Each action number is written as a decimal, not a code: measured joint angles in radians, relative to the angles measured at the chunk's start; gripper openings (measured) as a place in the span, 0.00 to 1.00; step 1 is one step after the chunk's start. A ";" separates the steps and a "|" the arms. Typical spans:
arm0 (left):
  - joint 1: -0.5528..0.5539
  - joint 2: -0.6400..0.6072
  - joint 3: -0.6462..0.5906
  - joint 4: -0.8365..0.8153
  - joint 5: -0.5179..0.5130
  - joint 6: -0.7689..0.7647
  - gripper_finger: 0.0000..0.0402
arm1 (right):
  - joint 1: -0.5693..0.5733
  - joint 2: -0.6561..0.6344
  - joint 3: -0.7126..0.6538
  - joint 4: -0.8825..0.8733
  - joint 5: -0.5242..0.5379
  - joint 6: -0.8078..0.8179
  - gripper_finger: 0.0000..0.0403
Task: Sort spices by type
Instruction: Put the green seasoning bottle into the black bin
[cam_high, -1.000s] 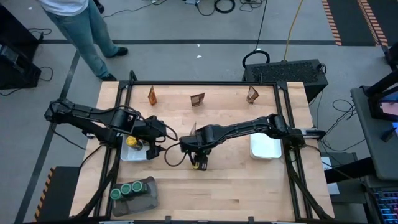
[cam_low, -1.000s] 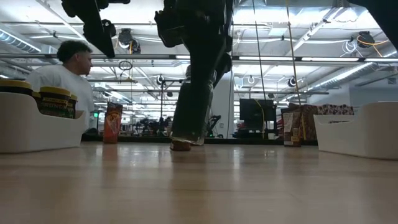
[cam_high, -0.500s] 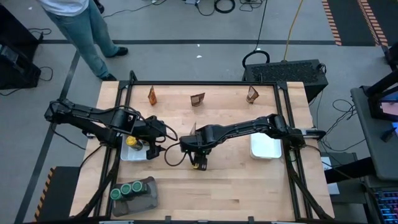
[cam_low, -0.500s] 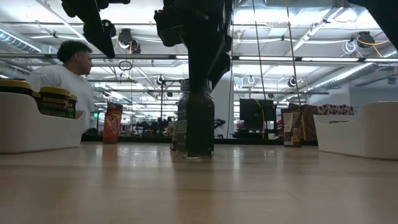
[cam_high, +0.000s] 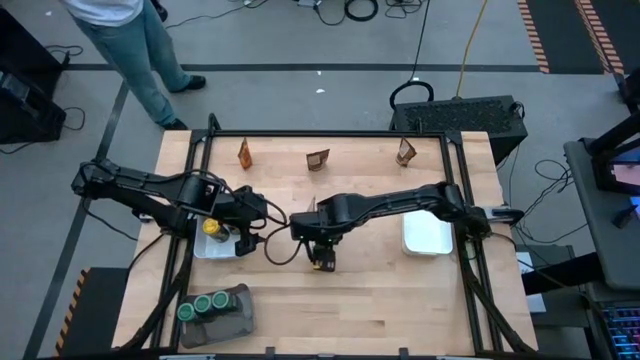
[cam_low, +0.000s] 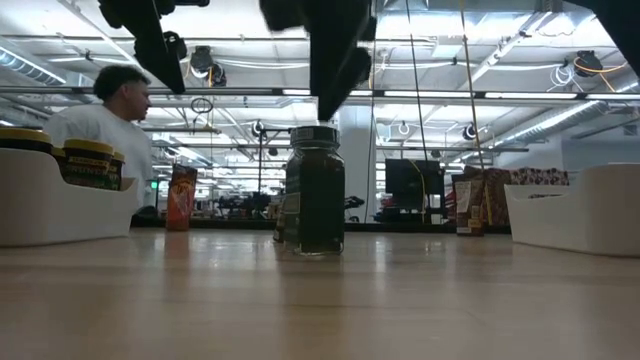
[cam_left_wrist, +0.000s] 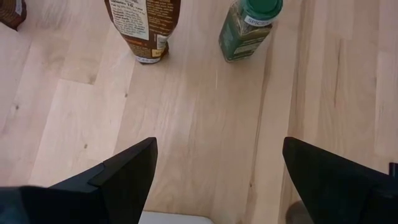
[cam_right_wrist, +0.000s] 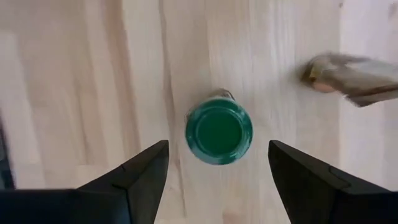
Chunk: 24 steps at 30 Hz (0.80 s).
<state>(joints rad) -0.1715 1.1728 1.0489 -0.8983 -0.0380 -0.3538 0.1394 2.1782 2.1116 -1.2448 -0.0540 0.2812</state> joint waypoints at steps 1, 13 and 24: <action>0.000 0.000 0.000 0.000 0.000 0.001 0.87 | 0.000 -0.011 0.005 -0.002 0.000 -0.003 0.64; 0.000 -0.002 -0.003 0.211 0.000 -0.004 0.87 | 0.013 -0.218 0.005 -0.129 0.175 -0.015 0.64; -0.002 0.030 -0.080 0.582 -0.030 0.160 0.87 | 0.083 -0.435 0.004 -0.215 0.362 0.152 0.64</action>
<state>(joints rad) -0.1740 1.2030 0.9688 -0.3168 -0.0675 -0.1940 0.2220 1.7435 2.1159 -1.4595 0.3080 0.4333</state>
